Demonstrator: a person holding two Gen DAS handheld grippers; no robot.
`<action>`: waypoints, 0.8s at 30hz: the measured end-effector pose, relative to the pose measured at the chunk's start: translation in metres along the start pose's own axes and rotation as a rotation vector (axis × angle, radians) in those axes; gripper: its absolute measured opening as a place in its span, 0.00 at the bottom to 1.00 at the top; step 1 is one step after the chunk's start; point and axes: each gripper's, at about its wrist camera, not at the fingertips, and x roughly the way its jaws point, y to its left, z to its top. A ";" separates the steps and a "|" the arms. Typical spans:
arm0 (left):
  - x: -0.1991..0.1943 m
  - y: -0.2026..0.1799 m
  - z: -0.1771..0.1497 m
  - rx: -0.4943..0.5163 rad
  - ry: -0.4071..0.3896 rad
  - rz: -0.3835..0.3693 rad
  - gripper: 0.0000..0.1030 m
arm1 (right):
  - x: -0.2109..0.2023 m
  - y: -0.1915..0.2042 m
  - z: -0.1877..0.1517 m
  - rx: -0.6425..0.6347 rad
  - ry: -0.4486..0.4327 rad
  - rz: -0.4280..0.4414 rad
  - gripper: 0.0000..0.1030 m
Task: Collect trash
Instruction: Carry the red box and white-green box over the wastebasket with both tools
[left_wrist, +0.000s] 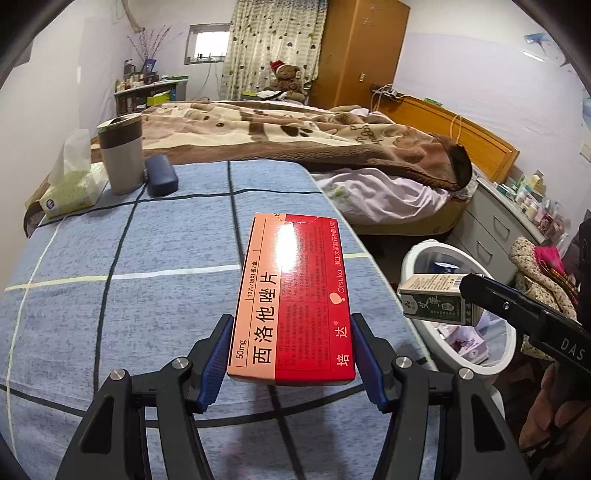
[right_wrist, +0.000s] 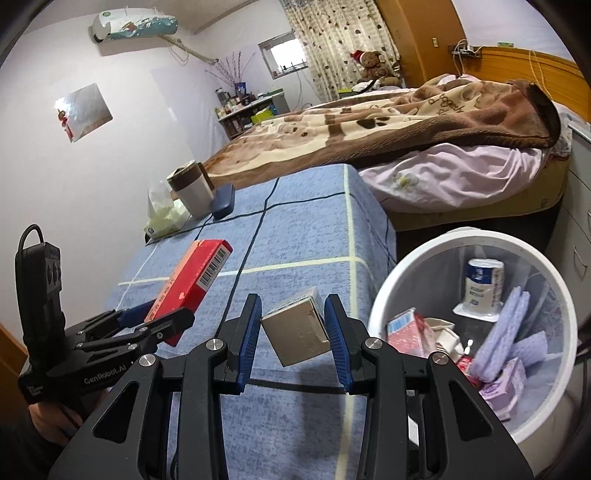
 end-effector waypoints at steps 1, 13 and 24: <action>0.000 -0.004 0.000 0.005 0.000 -0.006 0.60 | -0.002 -0.002 0.000 0.004 -0.005 -0.004 0.36; 0.008 -0.055 0.004 0.079 0.013 -0.074 0.60 | -0.028 -0.033 -0.006 0.061 -0.049 -0.064 0.36; 0.021 -0.101 0.004 0.150 0.037 -0.141 0.60 | -0.048 -0.064 -0.014 0.122 -0.076 -0.116 0.36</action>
